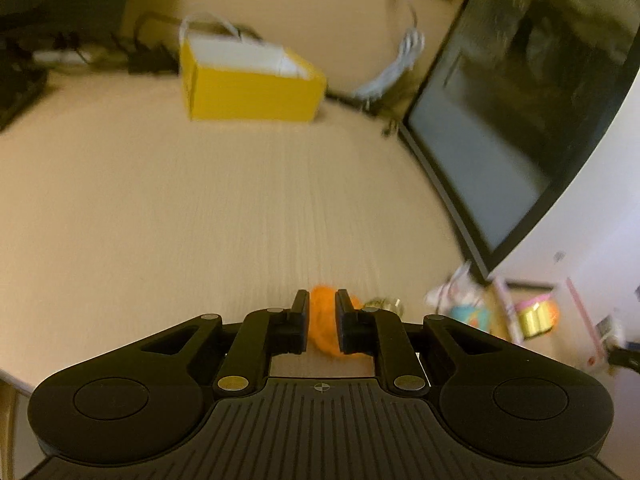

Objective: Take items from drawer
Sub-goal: 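Carry the orange toy and packet onto the desk and release both tools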

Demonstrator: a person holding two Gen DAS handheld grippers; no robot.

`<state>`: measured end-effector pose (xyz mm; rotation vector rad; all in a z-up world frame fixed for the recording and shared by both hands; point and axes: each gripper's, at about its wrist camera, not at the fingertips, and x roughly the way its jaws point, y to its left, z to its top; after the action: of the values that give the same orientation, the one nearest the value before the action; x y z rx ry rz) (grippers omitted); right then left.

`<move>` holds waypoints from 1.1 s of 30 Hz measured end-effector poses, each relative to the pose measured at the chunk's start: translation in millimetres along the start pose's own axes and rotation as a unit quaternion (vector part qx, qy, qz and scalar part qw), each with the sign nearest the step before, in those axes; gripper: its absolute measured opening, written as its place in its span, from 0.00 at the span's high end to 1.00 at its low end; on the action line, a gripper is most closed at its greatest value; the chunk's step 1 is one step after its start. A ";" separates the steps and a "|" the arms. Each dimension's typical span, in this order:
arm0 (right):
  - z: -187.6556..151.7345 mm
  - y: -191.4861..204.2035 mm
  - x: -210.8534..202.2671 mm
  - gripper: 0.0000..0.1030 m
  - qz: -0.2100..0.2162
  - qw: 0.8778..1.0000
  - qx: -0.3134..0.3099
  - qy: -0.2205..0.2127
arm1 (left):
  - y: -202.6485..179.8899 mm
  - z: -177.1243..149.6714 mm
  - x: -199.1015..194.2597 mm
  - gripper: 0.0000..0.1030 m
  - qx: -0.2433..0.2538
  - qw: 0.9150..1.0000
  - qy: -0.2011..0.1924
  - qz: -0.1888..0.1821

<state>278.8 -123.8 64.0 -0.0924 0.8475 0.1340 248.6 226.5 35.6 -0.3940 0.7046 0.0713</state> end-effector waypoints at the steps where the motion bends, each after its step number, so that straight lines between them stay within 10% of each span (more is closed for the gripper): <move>1: 5.7 -2.6 7.4 0.64 -0.012 1.000 -0.005 -0.004 | -0.2 1.0 -9.2 0.86 -0.005 1.000 -0.010 0.000; 8: 27.3 -11.2 95.1 0.64 -0.130 0.989 -0.057 0.039 | -6.6 -20.4 -65.4 0.86 -0.008 1.000 -0.015 -0.016; 15: 21.5 -20.4 123.9 0.63 -0.080 0.996 -0.037 0.025 | -16.4 -66.9 -64.3 0.86 -0.014 0.998 0.036 -0.054; 23: -19.8 -19.4 44.7 0.45 0.005 0.998 -0.007 -0.061 | -58.9 -105.6 -37.0 0.86 0.054 0.992 0.092 -0.062; 28: -74.3 -17.3 7.3 0.37 0.104 0.992 0.016 -0.069 | -94.3 -122.8 -8.4 0.86 0.161 0.979 0.108 -0.056; 33: -100.1 -28.9 19.1 0.37 0.103 0.994 0.046 0.003 | -126.6 -130.1 31.9 0.86 0.224 0.956 0.177 -0.071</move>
<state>221.6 -164.2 -15.5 0.0813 0.8666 0.2891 217.4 58.4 -33.2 -0.0162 1.0148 -0.2990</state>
